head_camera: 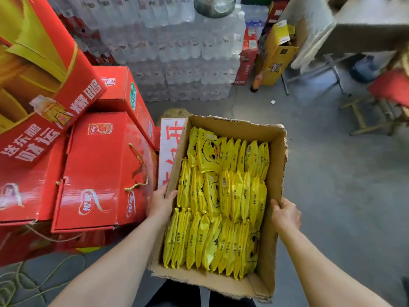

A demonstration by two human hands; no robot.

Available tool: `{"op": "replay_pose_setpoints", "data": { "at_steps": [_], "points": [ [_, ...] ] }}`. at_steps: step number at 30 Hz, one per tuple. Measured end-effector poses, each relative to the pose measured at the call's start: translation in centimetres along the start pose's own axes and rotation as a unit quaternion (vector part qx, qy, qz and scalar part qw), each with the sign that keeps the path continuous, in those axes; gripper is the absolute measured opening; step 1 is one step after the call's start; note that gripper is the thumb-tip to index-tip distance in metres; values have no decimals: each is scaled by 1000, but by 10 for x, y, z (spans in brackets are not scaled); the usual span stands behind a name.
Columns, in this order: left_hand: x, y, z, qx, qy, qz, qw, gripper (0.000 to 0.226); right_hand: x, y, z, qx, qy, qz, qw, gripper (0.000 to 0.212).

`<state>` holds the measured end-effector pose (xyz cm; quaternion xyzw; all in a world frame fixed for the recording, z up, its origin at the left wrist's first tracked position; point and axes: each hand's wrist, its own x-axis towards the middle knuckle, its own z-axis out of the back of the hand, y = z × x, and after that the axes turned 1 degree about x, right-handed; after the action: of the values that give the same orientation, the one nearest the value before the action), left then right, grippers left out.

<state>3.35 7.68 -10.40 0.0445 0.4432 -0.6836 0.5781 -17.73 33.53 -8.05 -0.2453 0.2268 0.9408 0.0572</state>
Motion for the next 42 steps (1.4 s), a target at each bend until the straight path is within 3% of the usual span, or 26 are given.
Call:
{"op": "replay_pose_setpoints", "data": {
  "at_steps": [5, 10, 15, 26, 33, 37, 42],
  "points": [
    [-35, -1, -20, 82, 52, -66, 993, 45, -41, -69, 22, 36, -28, -57, 997, 23],
    [-83, -14, -51, 142, 91, -153, 974, 26, -92, -152, 48, 55, -69, -137, 987, 23],
    [-153, -30, -96, 187, 138, -222, 947, 38, -150, -250, 71, 106, -116, -205, 966, 27],
    [-341, -29, -228, 272, 270, -360, 850, 36, -283, -466, 127, 167, -196, -359, 897, 30],
    [-454, -11, -327, 328, 348, -421, 771, 30, -371, -583, 139, 218, -252, -463, 821, 31],
    [-522, -7, -382, 378, 385, -446, 714, 26, -416, -638, 138, 291, -292, -525, 745, 28],
    [-612, -3, -455, 424, 443, -490, 619, 16, -468, -692, 148, 359, -326, -593, 642, 27]
  ]
}}
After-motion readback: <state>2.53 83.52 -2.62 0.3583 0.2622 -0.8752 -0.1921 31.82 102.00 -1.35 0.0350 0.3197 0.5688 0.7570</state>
